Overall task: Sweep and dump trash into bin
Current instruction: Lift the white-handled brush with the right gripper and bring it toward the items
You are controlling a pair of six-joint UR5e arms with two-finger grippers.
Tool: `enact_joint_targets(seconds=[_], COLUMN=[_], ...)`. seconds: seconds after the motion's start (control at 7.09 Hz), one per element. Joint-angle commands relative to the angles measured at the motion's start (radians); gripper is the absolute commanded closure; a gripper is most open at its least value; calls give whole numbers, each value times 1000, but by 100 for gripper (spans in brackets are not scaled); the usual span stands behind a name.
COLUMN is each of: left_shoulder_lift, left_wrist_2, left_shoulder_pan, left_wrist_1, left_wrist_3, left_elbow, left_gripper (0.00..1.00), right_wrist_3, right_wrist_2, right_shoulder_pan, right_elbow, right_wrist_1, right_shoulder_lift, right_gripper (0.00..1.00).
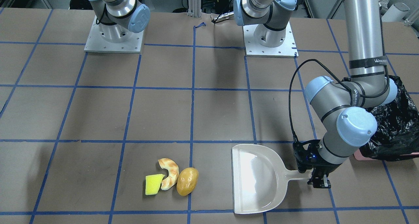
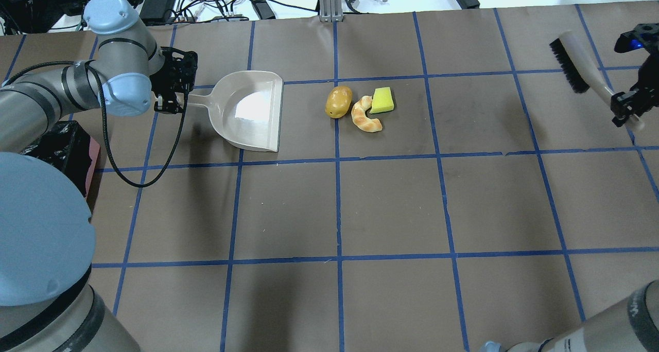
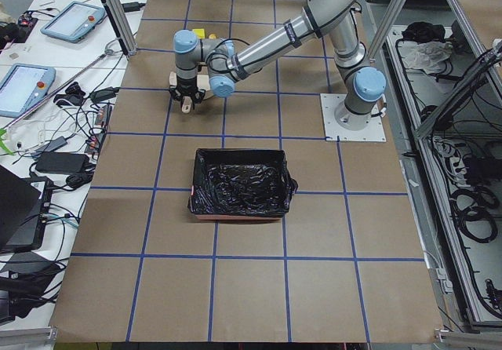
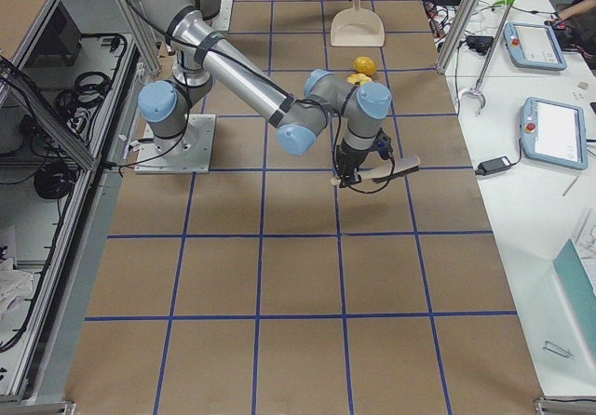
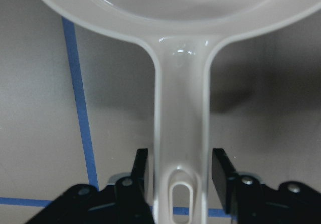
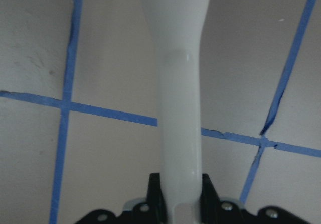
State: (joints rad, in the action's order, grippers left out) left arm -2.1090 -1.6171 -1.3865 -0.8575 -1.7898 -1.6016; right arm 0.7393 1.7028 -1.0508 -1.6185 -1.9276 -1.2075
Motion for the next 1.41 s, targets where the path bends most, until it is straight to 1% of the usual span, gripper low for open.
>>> enact_joint_targets(seconds=[0.0, 0.14, 0.28, 0.56, 0.71, 0.85, 1.13, 1.27], left_shoulder_lift=[1, 4, 9, 9, 7, 7, 9, 12], left_wrist_2=[-1, -4, -6, -6, -6, -4, -4, -7], left_shoulder_pan=[-6, -6, -8, -8, -6, -6, -6, -6], left_wrist_1=[0, 0, -2, -2, -2, -2, -2, -2], left_wrist_3=[4, 4, 4, 6, 6, 6, 4, 3], left_elbow=[0, 0, 0, 0, 0, 0, 0, 0], left_gripper=[51, 53, 55, 62, 64, 69, 77, 77], right_wrist_3=[-182, -283, -375, -496, -497, -497, -509, -511], right_wrist_2=[-31, -70, -74, -129, -129, -130, -130, -133], right_shoulder_pan=[-90, -122, -158, -250, -279, -320, -399, -413], right_elbow=[-1, -3, -3, -3, -4, -4, -4, -8], right_wrist_1=[56, 100, 146, 203, 206, 207, 207, 205], right_shoulder_lift=[2, 3, -3, -6, -4, -1, 6, 15], right_gripper=[100, 100, 100, 100, 100, 100, 100, 100])
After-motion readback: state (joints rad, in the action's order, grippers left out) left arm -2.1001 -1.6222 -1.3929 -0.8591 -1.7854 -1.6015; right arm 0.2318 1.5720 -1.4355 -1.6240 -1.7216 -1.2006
